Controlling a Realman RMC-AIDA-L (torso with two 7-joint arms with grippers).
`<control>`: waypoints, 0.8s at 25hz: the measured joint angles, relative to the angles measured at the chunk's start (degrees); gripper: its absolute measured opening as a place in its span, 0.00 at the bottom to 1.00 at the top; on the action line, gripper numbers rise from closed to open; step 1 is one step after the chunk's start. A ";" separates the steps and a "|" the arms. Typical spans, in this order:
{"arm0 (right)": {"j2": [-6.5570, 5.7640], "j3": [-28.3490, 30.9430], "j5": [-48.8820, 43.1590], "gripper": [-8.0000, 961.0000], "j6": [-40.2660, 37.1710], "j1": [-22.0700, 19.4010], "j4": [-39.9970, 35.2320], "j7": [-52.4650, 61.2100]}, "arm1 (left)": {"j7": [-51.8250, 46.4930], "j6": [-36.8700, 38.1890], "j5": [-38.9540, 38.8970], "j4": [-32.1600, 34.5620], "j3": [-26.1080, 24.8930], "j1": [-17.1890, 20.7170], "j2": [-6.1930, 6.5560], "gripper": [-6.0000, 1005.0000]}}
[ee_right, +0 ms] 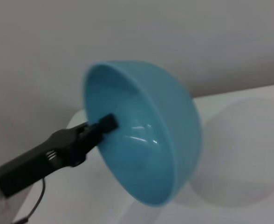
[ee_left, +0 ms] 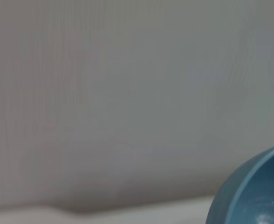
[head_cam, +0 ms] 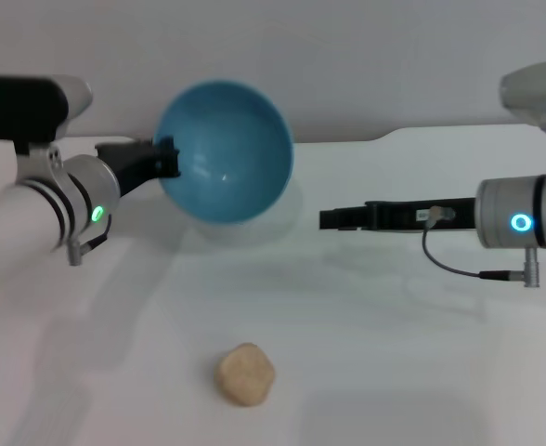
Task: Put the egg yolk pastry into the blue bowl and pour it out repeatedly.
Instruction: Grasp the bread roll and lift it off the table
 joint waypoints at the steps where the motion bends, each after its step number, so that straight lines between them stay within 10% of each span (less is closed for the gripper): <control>1: 0.00 -0.43 -0.48 0.37 0.38 0.57 -0.09 0.05 | 0.01 -4.44 0.49 -0.10 -2.20 -1.09 -0.01 0.00; 7: -0.19 -6.81 -1.10 0.37 1.00 3.26 -0.22 0.63 | -0.42 -28.08 6.43 -3.30 -13.30 -8.58 -0.07 0.00; 20: 0.52 -23.94 -1.02 0.37 -0.88 7.86 -0.20 1.16 | -0.78 -36.27 8.12 -3.98 -13.90 -10.32 -0.21 0.00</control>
